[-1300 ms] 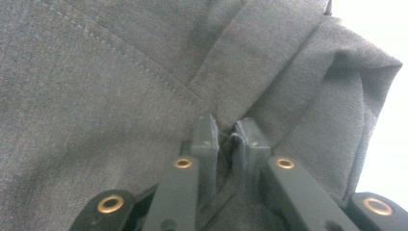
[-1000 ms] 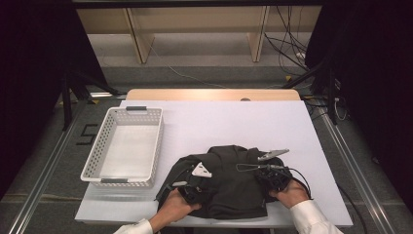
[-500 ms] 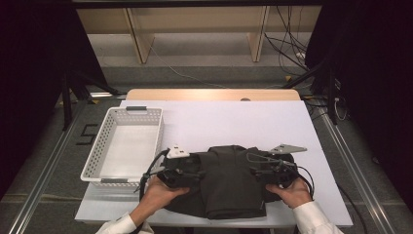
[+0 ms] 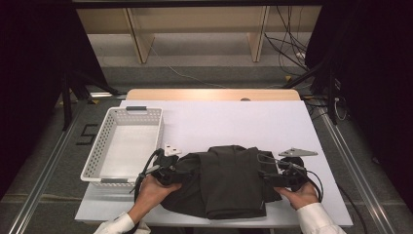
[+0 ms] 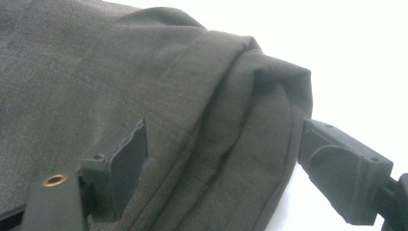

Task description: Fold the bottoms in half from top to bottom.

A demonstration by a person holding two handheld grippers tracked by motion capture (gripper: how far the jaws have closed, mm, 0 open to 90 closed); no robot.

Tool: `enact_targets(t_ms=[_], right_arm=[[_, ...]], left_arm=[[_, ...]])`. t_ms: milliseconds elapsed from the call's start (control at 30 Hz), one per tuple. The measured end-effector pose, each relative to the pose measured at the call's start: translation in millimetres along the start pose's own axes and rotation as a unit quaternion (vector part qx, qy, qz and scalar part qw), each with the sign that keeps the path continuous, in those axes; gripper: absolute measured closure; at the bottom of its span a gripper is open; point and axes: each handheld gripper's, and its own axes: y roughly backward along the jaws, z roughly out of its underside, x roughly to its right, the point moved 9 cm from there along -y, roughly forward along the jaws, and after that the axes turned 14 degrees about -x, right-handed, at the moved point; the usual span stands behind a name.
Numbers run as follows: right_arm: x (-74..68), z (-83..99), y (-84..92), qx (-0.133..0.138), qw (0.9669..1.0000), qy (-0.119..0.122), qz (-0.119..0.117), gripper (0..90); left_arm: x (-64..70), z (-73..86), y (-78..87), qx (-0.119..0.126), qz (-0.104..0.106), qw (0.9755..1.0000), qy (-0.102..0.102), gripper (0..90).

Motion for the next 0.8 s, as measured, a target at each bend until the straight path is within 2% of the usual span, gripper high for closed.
enact_targets(t_ms=[133, 300, 367, 400, 633, 667, 733, 800], right_arm=[[-2.0, 1.3, -2.5, -0.006, 1.0, 0.006, -0.003, 18.8], [-3.8, 2.1, -4.2, -0.011, 0.9999, 0.01, -0.004, 19.1], [-3.1, 2.7, -5.4, -0.013, 0.9999, 0.01, -0.003, 19.2], [-2.7, 3.0, -6.0, -0.014, 0.9999, 0.008, -0.003, 19.1], [2.3, 5.8, -9.5, -0.023, 0.9997, -0.001, 0.0, 18.5], [2.7, 6.1, -9.8, -0.024, 0.9997, -0.002, -0.001, 18.4], [2.9, 7.5, -10.7, -0.03, 0.9995, -0.004, -0.002, 18.0], [3.1, 8.7, -11.8, -0.035, 0.9994, -0.005, -0.004, 17.7]], left_arm=[[-0.9, 7.7, -9.8, -0.026, 0.007, 0.9996, 0.0, 25.8], [3.5, 13.3, -16.3, -0.051, 0.028, 0.9983, 0.004, 23.8], [4.1, 18.0, -20.0, -0.075, 0.038, 0.9965, 0.005, 19.9], [4.9, 23.9, -24.8, -0.092, 0.043, 0.9948, 0.007, 18.8], [6.4, 31.9, -29.2, -0.118, 0.042, 0.9921, -0.002, 17.2], [8.3, 34.2, -30.6, -0.128, 0.046, 0.9907, -0.005, 17.4], [10.6, 36.2, -30.4, -0.134, 0.053, 0.9896, -0.011, 17.9], [13.4, 36.4, -28.1, -0.137, 0.081, 0.9873, -0.003, 21.5]])
